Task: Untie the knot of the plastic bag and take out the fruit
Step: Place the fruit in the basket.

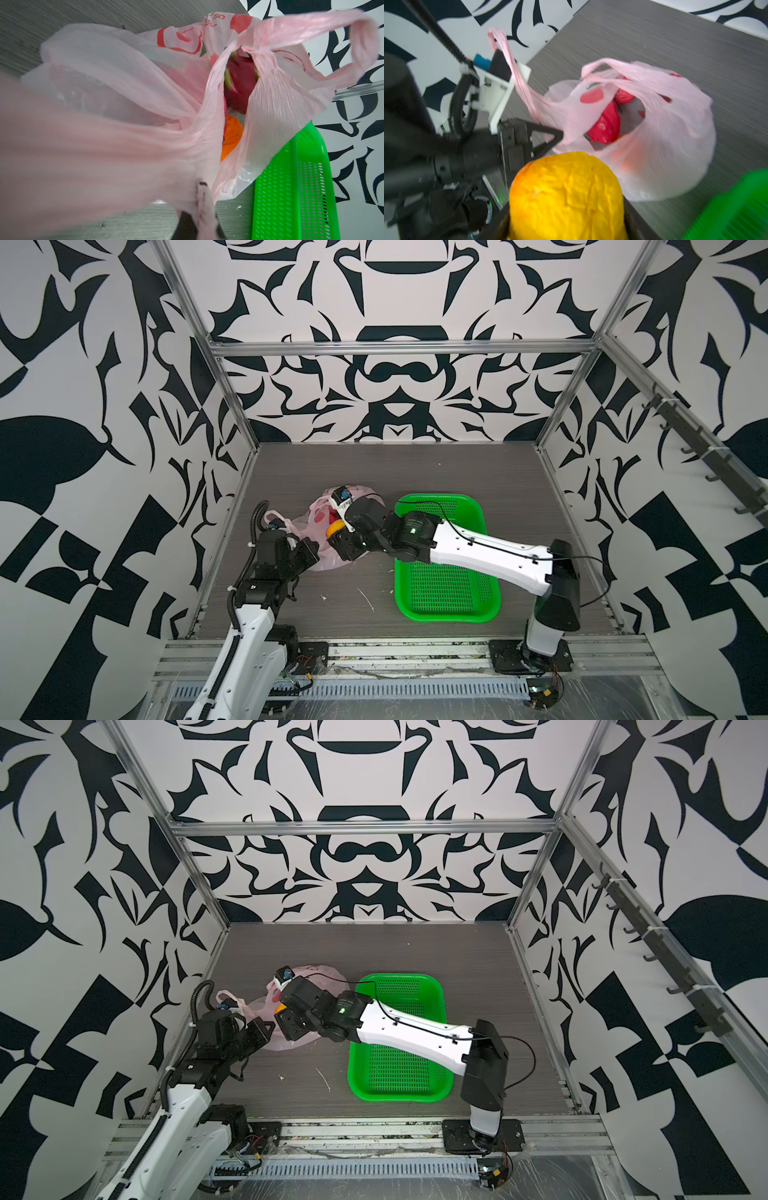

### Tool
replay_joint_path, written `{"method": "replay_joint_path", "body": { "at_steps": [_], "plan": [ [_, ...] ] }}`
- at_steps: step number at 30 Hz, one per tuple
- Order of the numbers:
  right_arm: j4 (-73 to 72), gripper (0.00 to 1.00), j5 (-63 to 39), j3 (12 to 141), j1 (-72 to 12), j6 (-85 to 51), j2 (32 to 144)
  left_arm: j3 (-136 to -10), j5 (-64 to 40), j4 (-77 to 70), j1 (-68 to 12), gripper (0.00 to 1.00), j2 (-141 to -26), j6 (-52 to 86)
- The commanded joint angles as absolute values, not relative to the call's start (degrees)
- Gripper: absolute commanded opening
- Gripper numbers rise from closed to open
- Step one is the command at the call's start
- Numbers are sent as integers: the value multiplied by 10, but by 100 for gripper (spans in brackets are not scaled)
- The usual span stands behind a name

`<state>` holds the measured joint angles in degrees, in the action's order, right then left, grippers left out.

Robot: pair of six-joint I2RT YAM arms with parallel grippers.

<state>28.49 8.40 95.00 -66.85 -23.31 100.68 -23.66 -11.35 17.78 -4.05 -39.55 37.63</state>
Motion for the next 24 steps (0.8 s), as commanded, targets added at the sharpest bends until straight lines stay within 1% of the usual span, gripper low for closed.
{"method": "replay_joint_path", "body": {
  "at_steps": [1, 4, 6, 14, 18, 24],
  "plan": [
    [281, 33, 135, 915, -667, -216, 953, -247, -109, 172, -42, 0, -390, 376],
    [281, 33, 160, 870, -657, -217, 913, -244, -112, 173, -43, 0, -382, 378],
    [273, 31, 171, 834, -646, -220, 887, -243, -112, 176, -46, 0, -377, 378],
    [242, 30, 175, 699, -568, -253, 818, -238, -114, 195, -55, 0, -354, 378],
    [231, 30, 178, 661, -528, -261, 813, -235, -119, 199, -58, 0, -348, 376],
    [210, 29, 158, 646, -484, -263, 852, -235, -126, 200, -62, 0, -345, 374]
  ]
}}
